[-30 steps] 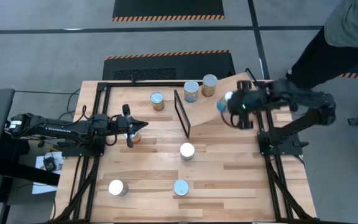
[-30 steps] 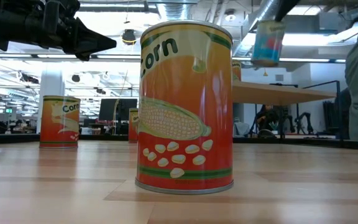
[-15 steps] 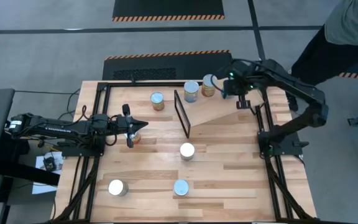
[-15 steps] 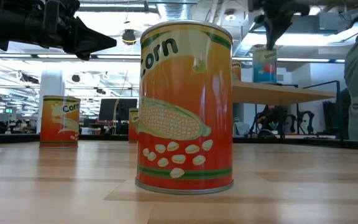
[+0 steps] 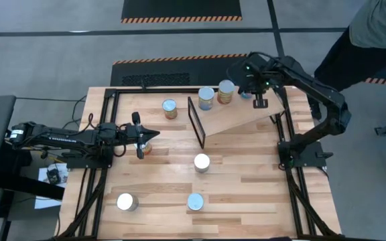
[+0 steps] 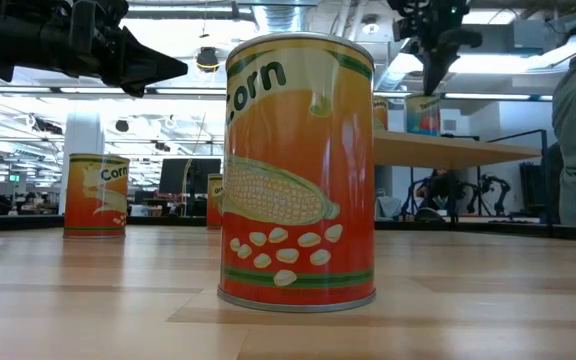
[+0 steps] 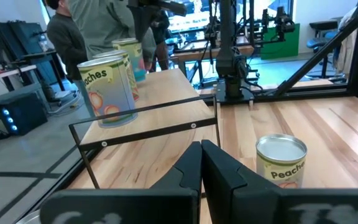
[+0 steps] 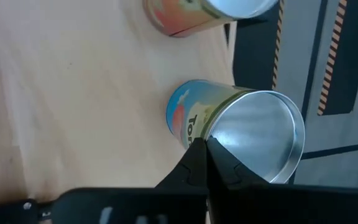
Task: Pick and place cans onto a shelf
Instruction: Put the right canned tomatoes on the shelf
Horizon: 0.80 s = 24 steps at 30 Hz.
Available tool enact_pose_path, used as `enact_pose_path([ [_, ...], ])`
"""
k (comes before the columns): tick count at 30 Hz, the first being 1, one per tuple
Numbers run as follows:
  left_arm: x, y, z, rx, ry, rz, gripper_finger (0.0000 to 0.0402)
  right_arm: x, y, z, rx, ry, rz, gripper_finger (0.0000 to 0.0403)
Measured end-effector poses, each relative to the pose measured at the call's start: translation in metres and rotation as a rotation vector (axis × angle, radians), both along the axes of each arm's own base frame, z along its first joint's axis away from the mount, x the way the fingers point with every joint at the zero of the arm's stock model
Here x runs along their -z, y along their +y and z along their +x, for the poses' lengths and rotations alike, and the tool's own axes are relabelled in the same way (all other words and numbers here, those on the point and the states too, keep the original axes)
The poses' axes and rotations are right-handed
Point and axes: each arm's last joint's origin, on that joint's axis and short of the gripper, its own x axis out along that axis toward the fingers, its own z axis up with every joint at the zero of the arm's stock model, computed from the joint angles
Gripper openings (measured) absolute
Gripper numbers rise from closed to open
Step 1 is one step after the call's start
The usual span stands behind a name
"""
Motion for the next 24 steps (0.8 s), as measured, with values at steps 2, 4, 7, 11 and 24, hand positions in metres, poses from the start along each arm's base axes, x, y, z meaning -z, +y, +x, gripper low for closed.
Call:
enact_pose_path([
  [2,-0.0001,0.0000,0.0000,0.000,0.000,0.000,0.0000,-0.0004,-0.0008,0.0007,0.001,-0.011,-0.005,0.0008],
  [4,0.0000,0.0000,0.0000,0.000,0.000,0.000,0.0000,-0.0005,-0.0022,0.0003,-0.001,-0.023,0.003,0.0008],
  [7,0.0000,0.0000,0.0000,0.000,0.000,-0.001,0.0000,-0.0010,-0.0036,0.0013,-0.009,-0.058,0.023,0.0007],
  [11,-0.0001,0.0000,0.0000,-0.001,-0.002,-0.007,0.0000,-0.0019,-0.0048,0.0028,-0.009,-0.075,0.009,0.0007],
  [24,0.0000,0.0002,0.0000,-0.007,-0.001,-0.003,0.0000,-0.0027,-0.0082,0.0026,-0.009,-0.096,0.003,0.0008],
])
